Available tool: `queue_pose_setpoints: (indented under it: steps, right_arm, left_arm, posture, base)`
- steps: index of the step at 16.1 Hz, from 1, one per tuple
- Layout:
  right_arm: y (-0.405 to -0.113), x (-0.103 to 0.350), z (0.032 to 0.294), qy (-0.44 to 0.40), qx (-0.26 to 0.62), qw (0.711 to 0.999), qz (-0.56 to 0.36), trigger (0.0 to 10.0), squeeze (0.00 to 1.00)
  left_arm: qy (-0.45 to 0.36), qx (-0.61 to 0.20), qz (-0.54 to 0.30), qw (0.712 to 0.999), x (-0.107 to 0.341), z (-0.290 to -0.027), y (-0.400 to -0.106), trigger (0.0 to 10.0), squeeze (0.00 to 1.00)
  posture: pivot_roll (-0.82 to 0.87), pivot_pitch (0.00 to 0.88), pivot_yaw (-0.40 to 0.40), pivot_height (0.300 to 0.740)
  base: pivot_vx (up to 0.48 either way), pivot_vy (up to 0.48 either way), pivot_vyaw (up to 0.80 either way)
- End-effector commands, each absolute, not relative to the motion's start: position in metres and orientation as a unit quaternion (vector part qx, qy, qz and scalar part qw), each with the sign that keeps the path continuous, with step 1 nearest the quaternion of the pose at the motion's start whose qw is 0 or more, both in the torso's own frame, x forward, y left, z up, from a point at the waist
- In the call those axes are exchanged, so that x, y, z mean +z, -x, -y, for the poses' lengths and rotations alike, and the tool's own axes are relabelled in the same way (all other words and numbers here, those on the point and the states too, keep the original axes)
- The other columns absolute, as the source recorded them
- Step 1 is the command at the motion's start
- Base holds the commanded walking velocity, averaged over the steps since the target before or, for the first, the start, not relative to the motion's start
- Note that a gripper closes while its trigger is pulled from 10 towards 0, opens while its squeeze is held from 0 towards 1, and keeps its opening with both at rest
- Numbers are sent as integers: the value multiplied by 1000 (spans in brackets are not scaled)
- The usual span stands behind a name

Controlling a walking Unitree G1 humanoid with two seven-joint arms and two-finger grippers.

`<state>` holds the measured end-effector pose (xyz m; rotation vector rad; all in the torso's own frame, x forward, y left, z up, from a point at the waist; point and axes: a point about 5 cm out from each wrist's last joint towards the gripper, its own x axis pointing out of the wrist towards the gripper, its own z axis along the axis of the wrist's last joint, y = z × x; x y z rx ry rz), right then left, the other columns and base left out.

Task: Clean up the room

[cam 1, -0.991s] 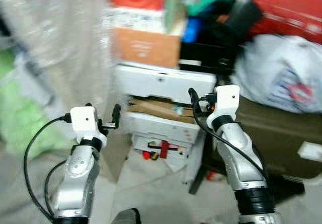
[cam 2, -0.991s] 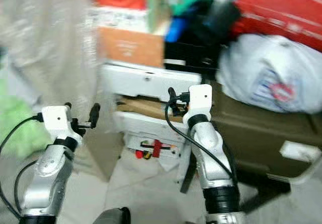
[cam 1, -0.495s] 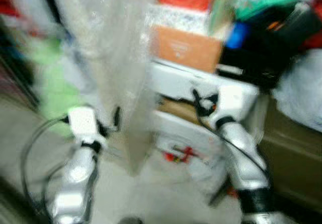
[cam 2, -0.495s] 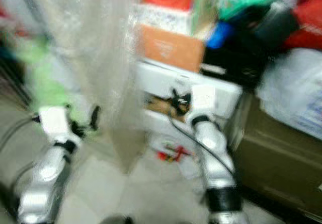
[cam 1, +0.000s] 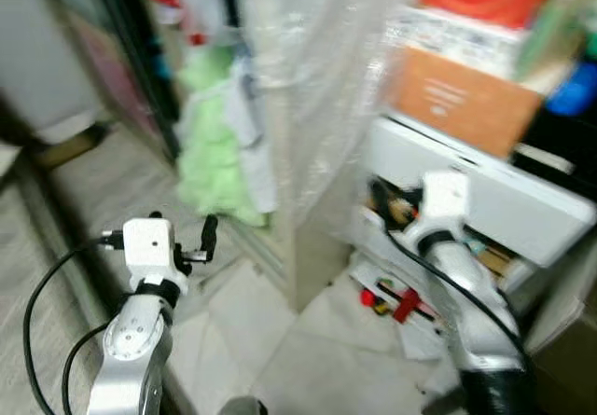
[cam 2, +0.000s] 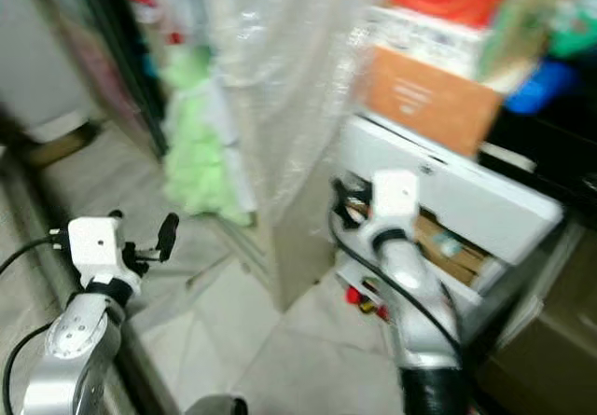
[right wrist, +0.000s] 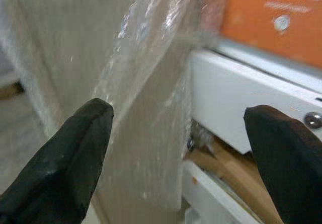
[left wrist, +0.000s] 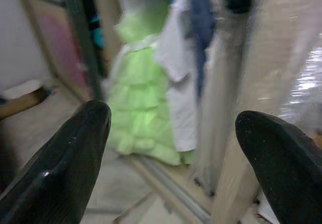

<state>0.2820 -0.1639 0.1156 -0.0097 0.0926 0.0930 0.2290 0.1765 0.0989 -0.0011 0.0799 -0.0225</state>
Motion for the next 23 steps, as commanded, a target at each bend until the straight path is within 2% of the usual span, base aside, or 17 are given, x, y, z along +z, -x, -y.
queue_pose_setpoints:
  steps: [1, 3, 8, 23]
  right_arm:
    - [-275, 122, 157, -6, 72, 996, -43, 10000, 0]
    - [-262, 117, 163, 2, 78, 995, -55, 10000, 0]
    - [-251, 117, 167, 9, 83, 994, -64, 10000, 0]
    - [-262, 125, 161, 17, 110, 993, -50, 10000, 0]
  left_arm:
    - [-17, 15, -41, 999, 101, -191, -224, 10000, 0]
    - [-19, 29, -47, 998, 99, -196, -214, 10000, 0]
    - [-14, 34, -63, 997, 96, -194, -202, 10000, 0]
    - [11, 39, -69, 997, 97, -188, -210, 10000, 0]
  posture:
    - [-101, 0, 9, 740]
    - [-93, 0, 7, 740]
    - [-89, 0, 4, 740]
    - [-94, 0, -5, 740]
  base:
    - [0, 0, 800]
    - [0, 0, 800]
    - [0, 0, 800]
    - [0, 0, 800]
